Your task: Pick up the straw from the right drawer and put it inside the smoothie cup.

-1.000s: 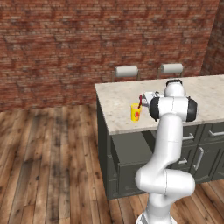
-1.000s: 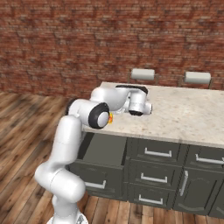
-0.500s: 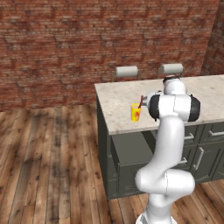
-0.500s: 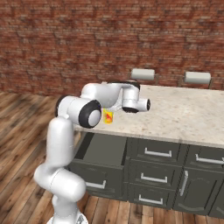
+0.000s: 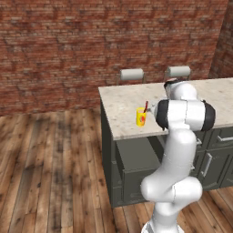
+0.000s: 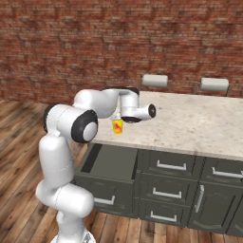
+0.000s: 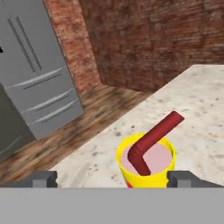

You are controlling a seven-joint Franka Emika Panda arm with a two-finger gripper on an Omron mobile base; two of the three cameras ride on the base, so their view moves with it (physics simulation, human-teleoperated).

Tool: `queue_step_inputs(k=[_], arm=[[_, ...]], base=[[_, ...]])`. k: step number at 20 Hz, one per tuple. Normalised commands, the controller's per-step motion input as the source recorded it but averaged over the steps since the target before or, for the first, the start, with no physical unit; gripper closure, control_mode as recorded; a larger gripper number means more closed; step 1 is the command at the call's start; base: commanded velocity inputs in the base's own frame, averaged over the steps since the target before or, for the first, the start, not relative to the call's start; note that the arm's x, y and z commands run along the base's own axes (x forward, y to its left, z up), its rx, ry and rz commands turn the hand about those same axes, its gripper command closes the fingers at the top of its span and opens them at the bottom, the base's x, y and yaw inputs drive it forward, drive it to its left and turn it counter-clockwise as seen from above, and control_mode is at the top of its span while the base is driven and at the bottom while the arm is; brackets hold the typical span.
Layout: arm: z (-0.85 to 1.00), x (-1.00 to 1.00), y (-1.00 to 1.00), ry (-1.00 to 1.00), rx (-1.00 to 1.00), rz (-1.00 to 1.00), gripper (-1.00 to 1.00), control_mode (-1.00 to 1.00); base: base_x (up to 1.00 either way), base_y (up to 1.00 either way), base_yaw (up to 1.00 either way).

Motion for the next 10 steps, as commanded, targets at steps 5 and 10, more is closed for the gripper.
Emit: queue_step_inputs(k=[5,10], arm=[[0.00,-0.31,0.00,0.30,-0.06,-0.31,-1.00,-1.00],[0.04,-0.55,0.00,0.36,-0.02,-0.31,-1.00,-1.00]], base=[[0.00,0.00,0.00],[0.00,0.00,0.00]])
